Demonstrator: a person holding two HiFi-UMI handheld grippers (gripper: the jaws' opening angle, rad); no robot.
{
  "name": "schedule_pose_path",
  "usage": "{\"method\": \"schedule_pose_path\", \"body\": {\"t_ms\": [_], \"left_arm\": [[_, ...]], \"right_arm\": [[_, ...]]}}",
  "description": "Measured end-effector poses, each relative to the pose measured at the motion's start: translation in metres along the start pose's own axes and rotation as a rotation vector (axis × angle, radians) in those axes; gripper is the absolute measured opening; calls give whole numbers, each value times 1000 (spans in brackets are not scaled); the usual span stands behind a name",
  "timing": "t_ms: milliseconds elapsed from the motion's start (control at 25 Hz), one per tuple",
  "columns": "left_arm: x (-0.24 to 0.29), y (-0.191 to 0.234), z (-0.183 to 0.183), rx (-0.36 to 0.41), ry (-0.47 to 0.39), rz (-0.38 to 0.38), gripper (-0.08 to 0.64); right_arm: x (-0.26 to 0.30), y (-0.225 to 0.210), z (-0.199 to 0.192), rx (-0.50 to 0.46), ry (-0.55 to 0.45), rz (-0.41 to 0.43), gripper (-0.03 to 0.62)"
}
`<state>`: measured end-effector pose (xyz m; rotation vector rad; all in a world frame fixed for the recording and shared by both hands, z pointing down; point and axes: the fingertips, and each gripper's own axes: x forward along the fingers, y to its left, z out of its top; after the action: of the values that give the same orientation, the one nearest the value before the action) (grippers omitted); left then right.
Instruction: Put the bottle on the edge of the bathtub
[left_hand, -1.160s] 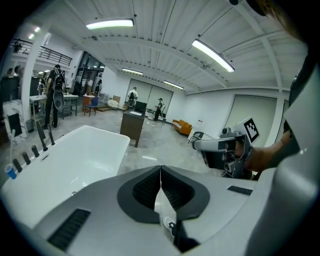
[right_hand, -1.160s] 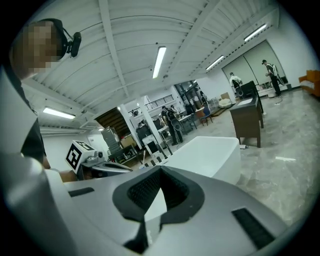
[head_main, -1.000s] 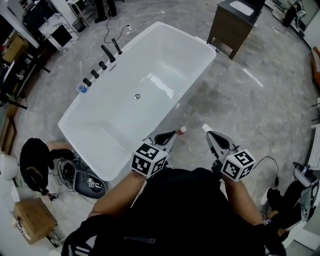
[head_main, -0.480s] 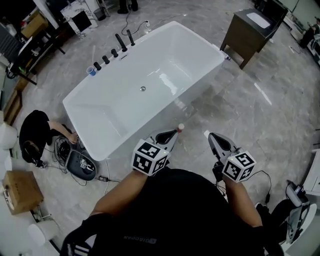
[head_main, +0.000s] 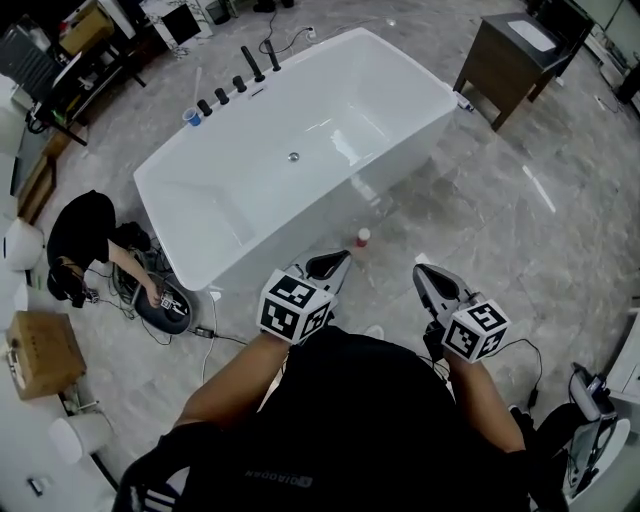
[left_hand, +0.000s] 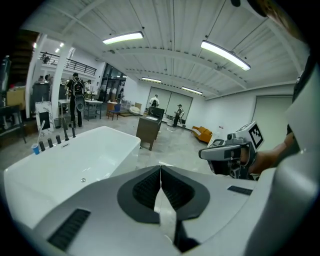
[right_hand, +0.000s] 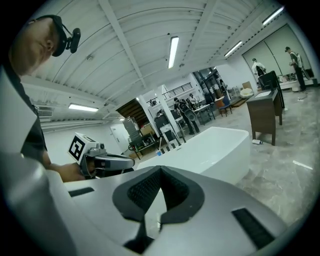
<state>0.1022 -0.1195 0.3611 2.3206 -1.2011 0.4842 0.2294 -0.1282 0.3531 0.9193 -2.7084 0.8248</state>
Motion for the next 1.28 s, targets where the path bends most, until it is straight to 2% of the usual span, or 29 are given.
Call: {"method": "schedule_pose_path", "body": {"t_ms": [520, 1280], "left_arm": [[-2, -12, 1, 5, -17, 47, 17], [-3, -20, 2, 16, -16, 30, 17]], "right_arm": [[-16, -2, -6, -14, 3, 22, 35], [-16, 7, -8, -21, 1, 34, 35]]}}
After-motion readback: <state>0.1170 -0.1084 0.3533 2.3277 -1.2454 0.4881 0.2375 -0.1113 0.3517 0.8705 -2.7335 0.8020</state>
